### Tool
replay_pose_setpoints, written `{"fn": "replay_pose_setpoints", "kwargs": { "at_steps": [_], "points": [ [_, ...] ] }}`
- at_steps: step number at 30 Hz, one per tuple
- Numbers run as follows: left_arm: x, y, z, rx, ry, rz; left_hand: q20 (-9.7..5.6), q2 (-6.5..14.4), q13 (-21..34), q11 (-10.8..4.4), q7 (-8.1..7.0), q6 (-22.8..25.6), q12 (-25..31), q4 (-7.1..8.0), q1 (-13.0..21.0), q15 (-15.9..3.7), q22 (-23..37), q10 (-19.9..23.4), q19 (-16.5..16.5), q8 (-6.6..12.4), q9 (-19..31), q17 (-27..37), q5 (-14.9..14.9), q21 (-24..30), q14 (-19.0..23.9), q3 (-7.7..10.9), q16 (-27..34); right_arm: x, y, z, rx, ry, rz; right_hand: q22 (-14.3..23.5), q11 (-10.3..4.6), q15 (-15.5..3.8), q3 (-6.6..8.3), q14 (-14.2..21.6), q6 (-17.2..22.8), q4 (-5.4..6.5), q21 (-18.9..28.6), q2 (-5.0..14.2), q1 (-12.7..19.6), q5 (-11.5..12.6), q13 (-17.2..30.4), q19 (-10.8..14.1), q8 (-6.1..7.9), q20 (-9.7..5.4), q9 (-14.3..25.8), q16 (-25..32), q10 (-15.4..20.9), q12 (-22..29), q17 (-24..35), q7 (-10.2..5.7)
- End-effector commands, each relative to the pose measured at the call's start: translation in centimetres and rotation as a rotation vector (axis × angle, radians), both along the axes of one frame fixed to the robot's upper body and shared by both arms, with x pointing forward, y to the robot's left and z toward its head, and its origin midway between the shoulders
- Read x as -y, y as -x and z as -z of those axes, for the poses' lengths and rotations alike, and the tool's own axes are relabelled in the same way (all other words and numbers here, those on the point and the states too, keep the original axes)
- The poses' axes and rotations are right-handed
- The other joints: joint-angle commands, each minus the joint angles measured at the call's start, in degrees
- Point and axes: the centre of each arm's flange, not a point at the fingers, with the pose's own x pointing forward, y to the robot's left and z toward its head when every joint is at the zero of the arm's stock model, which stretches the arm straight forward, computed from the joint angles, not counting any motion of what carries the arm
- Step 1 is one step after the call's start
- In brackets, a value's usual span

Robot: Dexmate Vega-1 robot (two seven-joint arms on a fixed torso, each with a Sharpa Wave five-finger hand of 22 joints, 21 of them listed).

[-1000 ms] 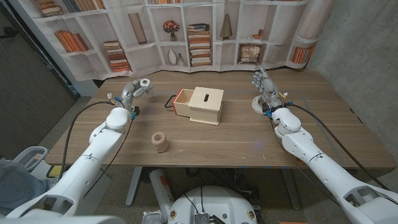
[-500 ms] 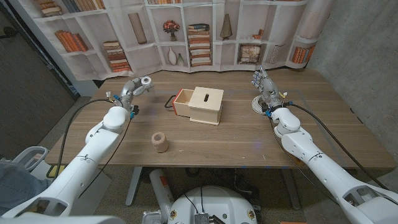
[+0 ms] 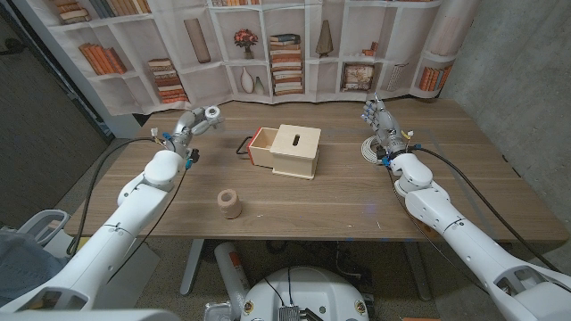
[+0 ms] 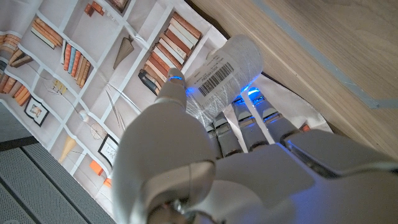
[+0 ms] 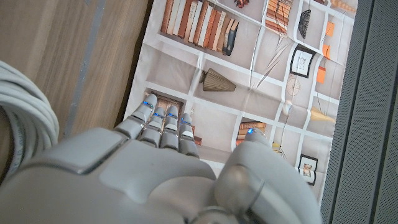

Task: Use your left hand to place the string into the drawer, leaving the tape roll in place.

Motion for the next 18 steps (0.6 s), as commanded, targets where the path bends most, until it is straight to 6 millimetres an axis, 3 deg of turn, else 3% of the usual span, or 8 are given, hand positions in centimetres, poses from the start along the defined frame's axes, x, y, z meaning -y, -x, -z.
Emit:
{"fn": "replay_pose_setpoints", "kwargs": {
  "at_steps": [1, 18],
  "points": [
    [0.82, 0.92, -0.91, 0.026, -0.026, 0.029, 0.14, 0.5, 0.1, -0.22, 0.8, 5.7, -0.2, 0.89, 0.5, -4.33, 0.2, 0.2, -0.4, -0.07, 0.2, 0.1, -0.3, -0.2, -0.3, 0.76, -0.3, 0.51, 0.26, -0.01, 0.005, -0.004, 0.005, 0.1, -0.1, 0.03, -0.02, 0.6, 0.4, -0.16, -0.1, 0.39, -0.1, 0.2, 0.3, 0.5, 0.07, 0.04, 0.3, -0.1, 0.6, -0.2, 0.2, 0.29],
    [1.53, 1.7, -0.78, 0.026, -0.037, 0.092, 0.08, 0.6, 0.1, -0.17, 0.83, 5.6, -0.4, 0.9, 0.7, -4.27, 0.2, 0.3, -0.6, -0.53, 0.2, 0.1, -0.6, -0.3, -0.3, 0.92, -0.5, 0.17, 0.38, -0.16, 0.005, 0.003, 0.005, 0.1, -0.09, -0.04, -0.07, 0.6, 0.5, -0.23, -0.3, 0.44, -0.1, 0.2, 0.3, 0.7, 0.06, 0.0, 0.3, -0.1, 0.7, -0.2, 0.2, 0.38]
  ]
}}
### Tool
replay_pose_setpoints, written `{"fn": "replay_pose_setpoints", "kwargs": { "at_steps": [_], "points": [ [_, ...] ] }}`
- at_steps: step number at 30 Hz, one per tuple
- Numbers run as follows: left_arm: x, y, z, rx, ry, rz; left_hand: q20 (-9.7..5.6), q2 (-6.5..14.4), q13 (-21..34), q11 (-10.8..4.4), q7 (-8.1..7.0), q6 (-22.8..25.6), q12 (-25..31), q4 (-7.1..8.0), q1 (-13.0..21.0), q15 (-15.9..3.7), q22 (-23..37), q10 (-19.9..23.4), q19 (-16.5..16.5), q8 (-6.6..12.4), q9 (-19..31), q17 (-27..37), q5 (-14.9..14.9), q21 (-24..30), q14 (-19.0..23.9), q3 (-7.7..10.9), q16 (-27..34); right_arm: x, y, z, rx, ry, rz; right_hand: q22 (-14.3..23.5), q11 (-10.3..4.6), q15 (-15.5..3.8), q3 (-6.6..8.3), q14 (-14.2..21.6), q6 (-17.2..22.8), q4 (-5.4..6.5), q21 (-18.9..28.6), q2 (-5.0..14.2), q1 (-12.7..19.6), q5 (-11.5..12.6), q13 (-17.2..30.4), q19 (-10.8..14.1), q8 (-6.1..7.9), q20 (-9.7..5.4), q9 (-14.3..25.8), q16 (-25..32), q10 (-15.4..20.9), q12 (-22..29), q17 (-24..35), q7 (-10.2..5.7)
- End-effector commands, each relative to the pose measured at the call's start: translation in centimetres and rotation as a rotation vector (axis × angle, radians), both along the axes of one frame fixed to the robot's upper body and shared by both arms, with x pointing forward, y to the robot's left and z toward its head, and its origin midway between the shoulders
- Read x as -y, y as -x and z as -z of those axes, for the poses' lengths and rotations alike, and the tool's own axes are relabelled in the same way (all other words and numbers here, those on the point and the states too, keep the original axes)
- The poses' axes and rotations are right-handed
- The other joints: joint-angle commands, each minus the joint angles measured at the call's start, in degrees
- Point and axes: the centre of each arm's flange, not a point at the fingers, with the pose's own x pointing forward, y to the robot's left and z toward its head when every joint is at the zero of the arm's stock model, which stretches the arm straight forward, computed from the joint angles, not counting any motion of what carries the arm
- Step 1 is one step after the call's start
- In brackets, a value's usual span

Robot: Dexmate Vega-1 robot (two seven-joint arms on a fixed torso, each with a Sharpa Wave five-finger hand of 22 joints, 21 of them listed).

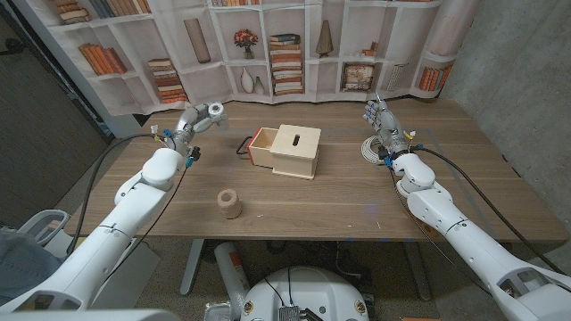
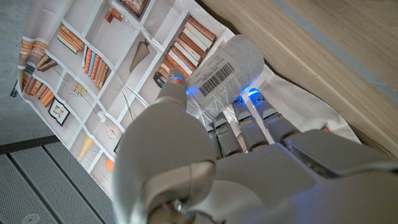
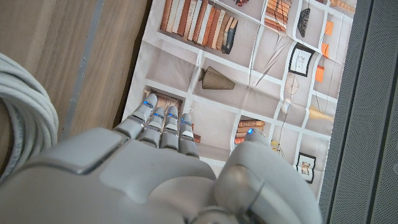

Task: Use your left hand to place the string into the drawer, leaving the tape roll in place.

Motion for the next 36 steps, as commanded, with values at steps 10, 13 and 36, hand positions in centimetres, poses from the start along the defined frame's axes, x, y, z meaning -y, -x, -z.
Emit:
{"fn": "replay_pose_setpoints", "kwargs": {
  "at_steps": [10, 13, 36],
  "points": [
    [1.6, 0.2, -0.4, 0.004, -0.033, 0.083, -0.13, 0.3, 0.2, -0.16, 0.86, 5.8, -0.3, 0.84, 0.4, -4.22, 0.2, 0.5, -0.2, -0.48, 0.2, 0.1, -0.4, -0.2, -0.2, 0.89, 0.0, -0.5, 0.3, -0.1, -0.006, 0.01, 0.007, 0.1, 0.18, 0.0, 0.05, 0.7, 0.5, -0.1, -0.3, 0.46, -0.2, 0.2, 0.3, 0.3, 0.04, 0.04, 0.3, -0.1, 0.4, -0.2, 0.2, 0.38],
    [1.8, 0.2, -0.5, 0.005, -0.04, 0.09, -0.06, 0.3, 0.2, -0.2, 0.89, 5.8, -0.3, 0.85, 0.4, -4.2, 0.2, 0.4, -0.2, -0.55, 0.2, 0.1, -0.4, -0.2, -0.2, 0.9, 0.0, -0.6, 0.3, 0.0, -0.01, 0.011, 0.009, 0.1, 0.17, 0.03, 0.04, 0.7, 0.5, -0.11, -0.3, 0.48, -0.2, 0.2, 0.3, 0.3, 0.04, 0.03, 0.3, -0.1, 0.4, -0.2, 0.3, 0.38],
    [3.4, -0.5, -1.1, -0.021, -0.094, 0.161, -0.31, 0.2, 0.2, -0.3, 0.8, 6.3, -0.4, 0.91, 0.5, -4.24, 0.2, 0.7, -0.2, -0.89, 0.2, 0.1, -0.7, -0.3, -0.2, 0.99, -0.2, -1.0, 0.3, 0.3, -0.022, 0.02, 0.017, 0.1, 0.2, 0.0, -0.02, 0.7, 0.5, -0.19, -0.7, 0.58, -0.2, 0.2, 0.3, 0.5, 0.01, 0.05, 0.3, -0.2, 0.4, -0.3, 0.3, 0.41]
  ]
}}
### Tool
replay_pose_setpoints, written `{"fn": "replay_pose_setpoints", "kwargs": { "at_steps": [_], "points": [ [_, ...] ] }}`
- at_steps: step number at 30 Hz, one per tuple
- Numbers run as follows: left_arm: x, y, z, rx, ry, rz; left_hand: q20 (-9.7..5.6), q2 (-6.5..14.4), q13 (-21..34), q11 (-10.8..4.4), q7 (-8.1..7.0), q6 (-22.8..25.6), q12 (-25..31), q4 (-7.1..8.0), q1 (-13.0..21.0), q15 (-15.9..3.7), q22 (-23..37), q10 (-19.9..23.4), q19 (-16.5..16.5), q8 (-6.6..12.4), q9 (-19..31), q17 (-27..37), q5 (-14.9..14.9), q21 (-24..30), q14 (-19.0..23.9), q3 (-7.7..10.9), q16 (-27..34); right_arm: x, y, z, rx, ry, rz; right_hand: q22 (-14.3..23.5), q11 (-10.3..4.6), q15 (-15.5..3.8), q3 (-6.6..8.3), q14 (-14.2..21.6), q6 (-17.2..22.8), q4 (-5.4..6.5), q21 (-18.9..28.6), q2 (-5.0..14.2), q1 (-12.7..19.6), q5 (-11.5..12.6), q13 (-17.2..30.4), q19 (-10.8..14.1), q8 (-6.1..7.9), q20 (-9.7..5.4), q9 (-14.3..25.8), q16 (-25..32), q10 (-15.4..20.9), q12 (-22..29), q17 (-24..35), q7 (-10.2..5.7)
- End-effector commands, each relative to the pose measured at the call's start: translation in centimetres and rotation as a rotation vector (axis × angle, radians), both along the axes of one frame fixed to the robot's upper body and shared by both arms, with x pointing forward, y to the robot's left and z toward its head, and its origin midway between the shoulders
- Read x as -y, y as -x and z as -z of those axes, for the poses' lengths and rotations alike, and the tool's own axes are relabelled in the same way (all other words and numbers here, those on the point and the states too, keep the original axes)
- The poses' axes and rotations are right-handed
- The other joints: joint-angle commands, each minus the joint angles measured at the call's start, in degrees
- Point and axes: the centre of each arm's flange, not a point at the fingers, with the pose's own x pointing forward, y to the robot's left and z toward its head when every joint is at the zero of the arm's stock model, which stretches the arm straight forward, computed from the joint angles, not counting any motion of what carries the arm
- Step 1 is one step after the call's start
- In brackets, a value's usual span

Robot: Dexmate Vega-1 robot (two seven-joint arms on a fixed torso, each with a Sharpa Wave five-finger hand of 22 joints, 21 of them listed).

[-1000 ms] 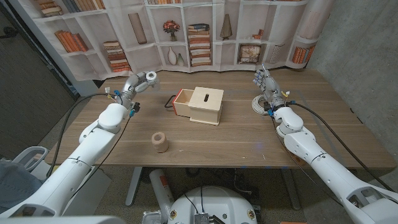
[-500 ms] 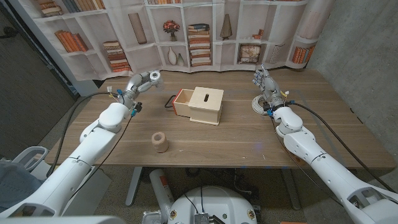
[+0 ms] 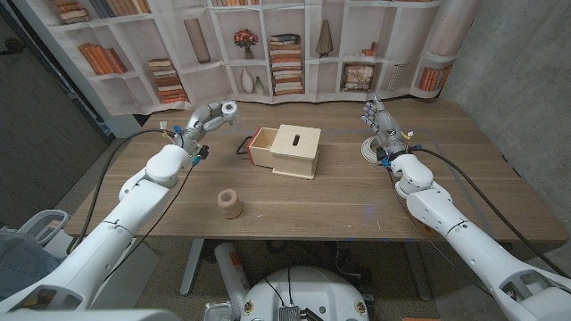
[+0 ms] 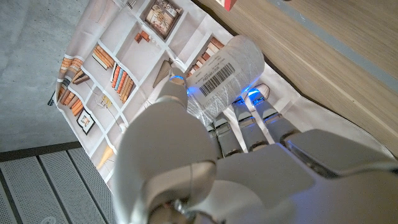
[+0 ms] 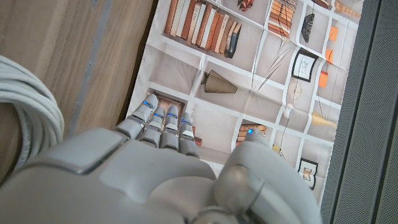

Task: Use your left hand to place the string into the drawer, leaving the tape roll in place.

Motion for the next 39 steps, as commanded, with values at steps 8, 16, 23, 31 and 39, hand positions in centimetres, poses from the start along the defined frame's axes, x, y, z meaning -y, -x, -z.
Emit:
{"fn": "replay_pose_setpoints", "kwargs": {
  "at_steps": [8, 16, 23, 31, 39],
  "points": [
    [1.1, 0.1, -0.3, -0.007, -0.031, 0.092, -0.37, 0.4, 0.2, -0.15, 0.72, 6.2, -0.1, 0.83, -0.2, -4.01, 0.1, 0.7, -0.1, -0.11, 0.1, 0.1, -0.3, -0.3, 0.1, 0.93, -0.2, -0.3, 0.2, -0.2, 0.003, 0.008, 0.004, 0.1, -0.04, 0.05, -0.05, 0.7, 0.2, -0.23, -0.4, 0.38, 0.0, 0.2, 0.3, 0.6, -0.01, 0.01, 0.3, -0.2, 0.2, -0.3, 0.3, 0.07],
    [1.4, 0.3, -0.1, -0.003, -0.041, 0.097, -0.38, 0.3, 0.2, -0.03, 0.62, 6.4, -0.1, 0.84, -0.2, -4.17, 0.1, 0.9, -0.4, -0.22, 0.1, 0.1, -0.3, -0.5, 0.0, 0.93, -0.2, -0.3, 0.2, -0.3, 0.001, 0.016, 0.004, 0.2, -0.09, 0.07, -0.07, 0.8, 0.2, -0.27, -0.6, 0.41, 0.0, 0.2, 0.3, 0.7, 0.0, 0.02, 0.3, -0.2, 0.3, -0.3, 0.3, 0.14],
    [1.6, 0.3, -0.1, -0.013, -0.059, 0.111, -0.55, 0.2, 0.2, -0.17, 0.63, 6.6, -0.1, 0.85, -0.2, -4.27, 0.2, 1.0, -0.5, -0.31, 0.1, 0.1, -0.4, -0.5, 0.0, 0.94, -0.3, -0.5, 0.1, -0.5, 0.002, 0.02, 0.0, 0.2, -0.08, 0.09, -0.07, 0.8, 0.2, -0.31, -0.7, 0.45, 0.0, 0.2, 0.3, 0.7, -0.01, 0.01, 0.3, -0.2, 0.3, -0.4, 0.2, 0.13],
    [1.9, 0.6, -0.3, -0.011, -0.078, 0.149, -0.64, 0.2, 0.2, -0.47, 0.55, 7.3, 0.0, 0.83, -0.1, -4.41, 0.2, 1.4, -0.6, -0.22, 0.1, 0.1, -0.4, -0.6, 0.1, 1.0, -0.2, -0.6, -0.1, -0.4, 0.0, 0.02, -0.002, 0.2, -0.01, 0.05, -0.07, 0.8, 0.2, -0.36, -0.8, 0.5, 0.0, 0.2, 0.3, 0.9, -0.02, -0.12, 0.3, -0.2, 0.3, -0.4, 0.2, 0.06],
    [2.0, 0.6, -0.4, -0.011, -0.096, 0.134, -0.98, 0.2, 0.2, -0.44, 0.49, 8.2, 0.2, 0.82, 0.0, -4.69, 0.2, 2.2, -0.8, -0.12, 0.1, 0.1, -0.5, -0.8, 0.3, 1.06, -0.2, -0.6, -0.2, -0.4, 0.001, 0.02, -0.002, 0.2, 0.0, 0.01, -0.07, 0.8, 0.3, -0.4, -0.9, 0.55, 0.1, 0.2, 0.4, 1.0, 0.0, -0.12, 0.3, -0.2, 0.3, -0.4, 0.2, 0.08]
  ]
}}
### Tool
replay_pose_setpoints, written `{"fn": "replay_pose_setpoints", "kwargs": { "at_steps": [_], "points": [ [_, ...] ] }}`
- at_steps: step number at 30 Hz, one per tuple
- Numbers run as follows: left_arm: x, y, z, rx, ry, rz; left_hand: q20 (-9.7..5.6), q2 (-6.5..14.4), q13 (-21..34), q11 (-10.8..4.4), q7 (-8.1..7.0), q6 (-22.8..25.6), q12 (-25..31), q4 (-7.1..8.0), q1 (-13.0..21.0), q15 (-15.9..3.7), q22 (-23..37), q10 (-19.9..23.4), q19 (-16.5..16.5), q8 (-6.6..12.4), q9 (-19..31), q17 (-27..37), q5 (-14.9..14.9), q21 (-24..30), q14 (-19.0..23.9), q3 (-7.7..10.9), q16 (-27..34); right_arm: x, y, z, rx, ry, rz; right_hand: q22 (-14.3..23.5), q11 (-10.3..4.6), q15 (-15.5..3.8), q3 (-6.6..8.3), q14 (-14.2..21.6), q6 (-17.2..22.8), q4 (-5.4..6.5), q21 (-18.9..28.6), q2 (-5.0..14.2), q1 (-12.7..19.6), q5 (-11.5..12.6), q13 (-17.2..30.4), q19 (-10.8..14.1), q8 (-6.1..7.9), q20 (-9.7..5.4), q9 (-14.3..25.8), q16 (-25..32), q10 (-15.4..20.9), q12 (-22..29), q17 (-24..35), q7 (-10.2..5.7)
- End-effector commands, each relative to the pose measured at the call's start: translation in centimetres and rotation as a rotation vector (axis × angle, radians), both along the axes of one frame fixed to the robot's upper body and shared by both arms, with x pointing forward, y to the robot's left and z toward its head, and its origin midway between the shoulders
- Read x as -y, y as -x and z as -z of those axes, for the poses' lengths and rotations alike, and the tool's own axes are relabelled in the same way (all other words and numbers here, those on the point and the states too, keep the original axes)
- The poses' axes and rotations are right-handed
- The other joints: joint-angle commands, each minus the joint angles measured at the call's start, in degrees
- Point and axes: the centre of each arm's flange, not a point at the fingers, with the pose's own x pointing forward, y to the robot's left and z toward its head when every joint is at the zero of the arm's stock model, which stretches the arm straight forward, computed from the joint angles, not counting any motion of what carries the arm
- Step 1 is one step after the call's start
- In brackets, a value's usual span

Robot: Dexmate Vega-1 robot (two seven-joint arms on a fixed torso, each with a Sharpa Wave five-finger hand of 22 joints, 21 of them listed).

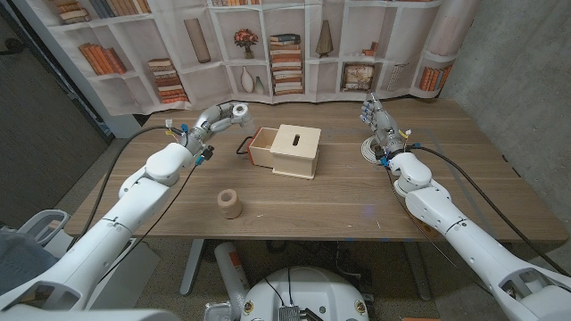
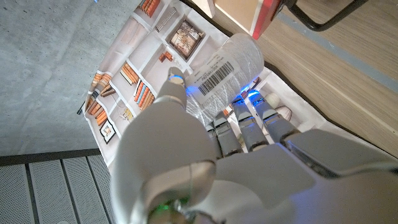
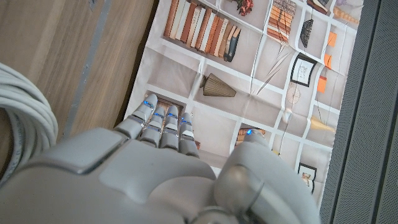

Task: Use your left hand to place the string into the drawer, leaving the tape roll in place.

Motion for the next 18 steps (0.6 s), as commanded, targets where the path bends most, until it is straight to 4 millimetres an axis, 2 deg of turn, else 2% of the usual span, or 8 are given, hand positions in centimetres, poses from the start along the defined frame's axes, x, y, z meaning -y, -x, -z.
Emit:
{"fn": "replay_pose_setpoints", "kwargs": {
  "at_steps": [1, 8, 13, 18],
  "points": [
    [0.3, 0.2, -0.2, 0.003, -0.028, 0.003, -0.41, 0.4, 0.2, 0.01, 0.39, 7.3, 0.3, 0.81, 0.4, -4.73, 0.1, 1.1, -0.2, 0.32, 0.1, 0.2, -0.3, -0.2, 0.3, 1.06, -0.3, -0.1, -0.1, -0.1, 0.002, 0.001, -0.002, 0.2, -0.07, -0.03, 0.17, 0.4, 0.3, -0.17, -0.1, 0.03, 0.6, 0.1, 0.4, 0.5, 0.0, -0.03, 0.0, -0.2, 0.3, 0.0, 0.2, 0.11],
    [0.7, 0.2, -0.4, 0.004, -0.055, -0.009, -0.71, 0.3, 0.2, -0.4, 0.16, 7.8, 0.3, 0.75, 0.4, -5.07, 0.1, 1.5, -1.1, 0.29, 0.1, 0.1, -0.4, -0.6, 0.0, 1.09, -0.4, -0.1, 0.0, -0.1, 0.007, -0.002, 0.0, 0.2, -0.01, -0.02, 0.16, 0.4, 0.3, -0.2, -0.2, 0.06, 0.6, 0.1, 0.4, 0.5, -0.01, -0.01, 0.0, -0.2, 0.3, 0.0, 0.2, 0.09],
    [1.3, 0.0, -0.5, 0.002, -0.07, -0.008, -0.93, -0.1, 0.1, -0.71, -0.29, 8.4, 0.0, 0.72, 0.4, -5.77, 0.1, 1.7, -5.3, 0.09, 0.0, 0.0, -0.4, -2.4, -0.1, 1.06, -0.5, -0.1, 0.1, 0.0, 0.006, -0.007, 0.0, 0.2, 0.05, 0.0, 0.14, 0.4, 0.2, -0.23, -0.3, 0.07, 0.6, 0.1, 0.4, 0.6, -0.05, -0.02, 0.0, -0.2, 0.3, 0.0, 0.2, 0.08],
    [2.3, -0.4, -0.6, 0.0, -0.104, -0.011, -0.95, -0.2, 0.1, -1.01, -0.67, 8.9, 0.2, 0.76, 0.4, -6.15, 0.0, 2.6, -7.1, 0.04, 0.0, -0.1, -0.3, -3.1, -0.4, 1.06, -0.6, -0.1, 0.2, 0.3, 0.005, -0.011, 0.004, 0.2, 0.01, 0.05, 0.13, 0.3, 0.2, -0.27, -0.4, 0.08, 0.6, 0.1, 0.4, 0.5, -0.03, 0.08, 0.0, -0.3, 0.3, 0.0, 0.2, 0.1]
  ]
}}
